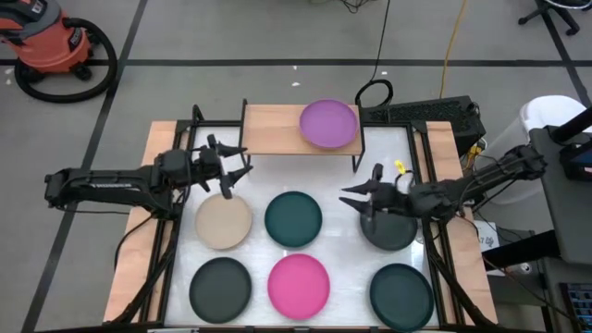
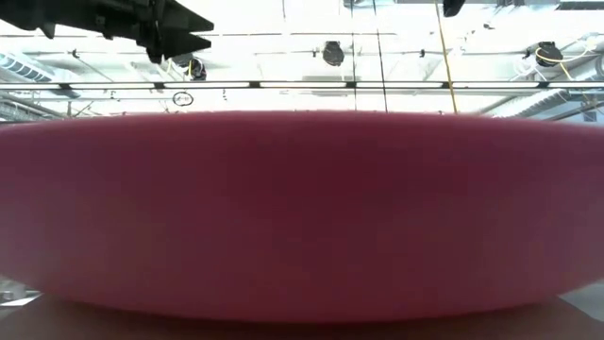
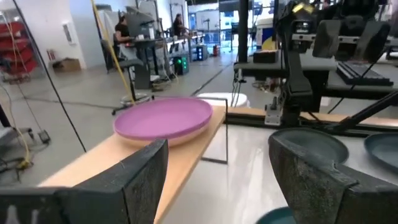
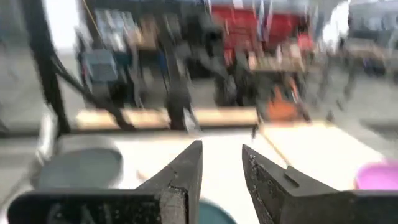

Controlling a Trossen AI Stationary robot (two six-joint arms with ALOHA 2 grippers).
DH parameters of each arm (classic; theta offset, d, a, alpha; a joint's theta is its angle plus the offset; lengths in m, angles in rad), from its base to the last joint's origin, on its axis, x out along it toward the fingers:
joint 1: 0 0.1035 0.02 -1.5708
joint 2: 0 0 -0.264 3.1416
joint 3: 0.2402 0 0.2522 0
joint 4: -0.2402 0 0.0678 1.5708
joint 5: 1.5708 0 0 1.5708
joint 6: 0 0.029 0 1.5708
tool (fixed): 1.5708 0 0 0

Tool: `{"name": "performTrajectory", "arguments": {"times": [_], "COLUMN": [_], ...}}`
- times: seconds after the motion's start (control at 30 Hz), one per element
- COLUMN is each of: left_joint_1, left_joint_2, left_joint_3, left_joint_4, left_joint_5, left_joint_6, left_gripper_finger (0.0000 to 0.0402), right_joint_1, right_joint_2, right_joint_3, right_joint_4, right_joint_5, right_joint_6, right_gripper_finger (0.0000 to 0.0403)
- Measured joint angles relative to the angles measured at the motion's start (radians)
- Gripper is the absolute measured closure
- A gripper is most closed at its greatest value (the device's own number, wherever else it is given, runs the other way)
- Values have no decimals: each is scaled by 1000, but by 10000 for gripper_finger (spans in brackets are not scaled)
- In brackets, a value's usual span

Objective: Place and stack plates onto a shelf
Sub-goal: Stack the right black plate on the purple plate

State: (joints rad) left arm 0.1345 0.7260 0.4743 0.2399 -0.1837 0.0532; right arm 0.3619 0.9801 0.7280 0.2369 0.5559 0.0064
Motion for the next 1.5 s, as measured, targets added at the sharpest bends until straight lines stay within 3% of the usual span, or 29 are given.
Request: {"name": "performTrajectory", "arguments": {"times": [0.3,0.43,0.77,1.1,1.3,1.5], "left_joint_1": [0,0,0,0,0,0], "left_joint_2": [0,0,0,0,0,0], "left_joint_3": [-7,-7,-7,-7,-7,-7], "left_joint_4": [-3,-3,-3,-3,-3,-10], "left_joint_5": [0,0,0,-1,-1,0], "left_joint_6": [-7,-6,-6,-8,-10,-89], "left_gripper_finger": [119,119,119,119,119,119], "right_joint_1": [0,0,10,70,81,55], "right_joint_2": [134,224,416,500,507,507], "right_joint_3": [236,270,272,272,258,159], "right_joint_4": [-439,-660,-960,-1121,-1133,-1092], "right_joint_5": [-16,-94,-313,-429,-410,-384], "right_joint_6": [149,293,657,912,987,1029], "right_gripper_finger": [308,308,308,308,308,308]}}
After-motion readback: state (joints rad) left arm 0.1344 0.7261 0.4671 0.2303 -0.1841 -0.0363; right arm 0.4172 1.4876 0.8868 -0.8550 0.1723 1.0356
